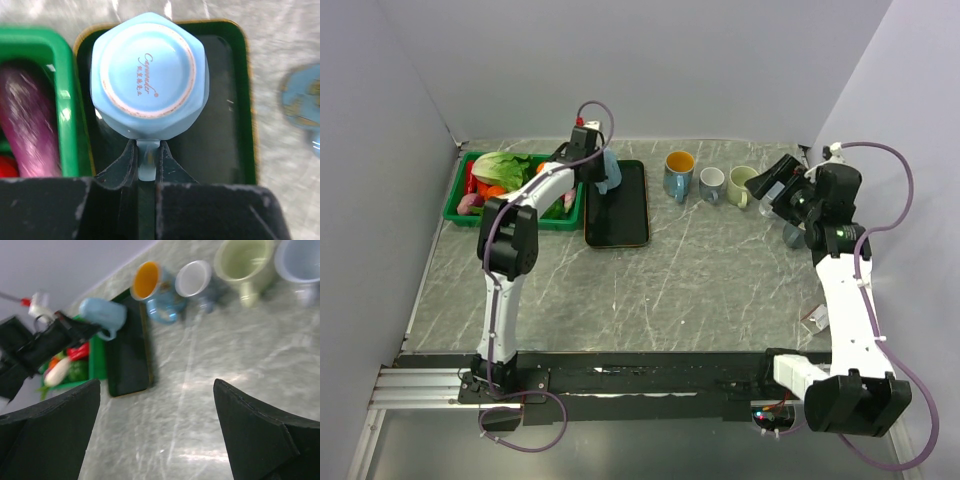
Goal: Turn the mug right side up
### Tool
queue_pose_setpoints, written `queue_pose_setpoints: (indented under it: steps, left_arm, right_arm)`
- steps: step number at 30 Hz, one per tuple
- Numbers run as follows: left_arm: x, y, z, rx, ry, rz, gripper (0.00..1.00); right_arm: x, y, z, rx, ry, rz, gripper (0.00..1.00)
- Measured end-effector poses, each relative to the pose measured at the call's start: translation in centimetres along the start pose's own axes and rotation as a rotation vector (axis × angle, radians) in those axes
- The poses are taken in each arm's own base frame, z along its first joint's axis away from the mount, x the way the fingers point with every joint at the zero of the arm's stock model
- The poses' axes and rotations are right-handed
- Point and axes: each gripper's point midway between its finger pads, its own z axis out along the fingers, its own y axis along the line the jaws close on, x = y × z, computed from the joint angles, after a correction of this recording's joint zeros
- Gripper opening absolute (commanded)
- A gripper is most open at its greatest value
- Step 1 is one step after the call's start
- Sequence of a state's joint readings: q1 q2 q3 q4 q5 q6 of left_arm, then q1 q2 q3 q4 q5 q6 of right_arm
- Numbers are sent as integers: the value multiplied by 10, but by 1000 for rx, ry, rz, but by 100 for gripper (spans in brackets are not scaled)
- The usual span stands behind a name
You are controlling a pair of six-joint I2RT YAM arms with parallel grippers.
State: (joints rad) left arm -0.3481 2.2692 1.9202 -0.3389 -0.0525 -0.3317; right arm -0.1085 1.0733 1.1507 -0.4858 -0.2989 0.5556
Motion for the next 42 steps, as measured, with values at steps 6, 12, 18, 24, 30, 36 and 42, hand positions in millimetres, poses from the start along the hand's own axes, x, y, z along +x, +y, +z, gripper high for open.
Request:
queue_pose_setpoints:
  steps: [6,12,18,24,30,36,42]
  left_arm:
    - [4,-16,-31,98,88,-176,1]
    - [-7,-35,-77,213,108,-329,1]
    - [-40,-54,-138,398,54,-514,1]
    - [-77,-71,-196,626,-47,-664,1]
    - [-109,-104,-262,927,-133,-758,1]
    - [-120,-130,-313,1149,-170,-788,1]
    - [-113,-161,-339,1243,-141,-762,1]
  right_arm:
    - [33,41,5,-198,92,11,100]
    - [63,93,2,-370,182,-13,99]
    - [79,125,4,-473,243,23,99]
    - [93,154,16,-538,303,128,99]
    - [110,190,23,-628,355,170,98]
    - [101,224,26,-751,326,209,96]
    - [66,258,13,-880,231,183,92]
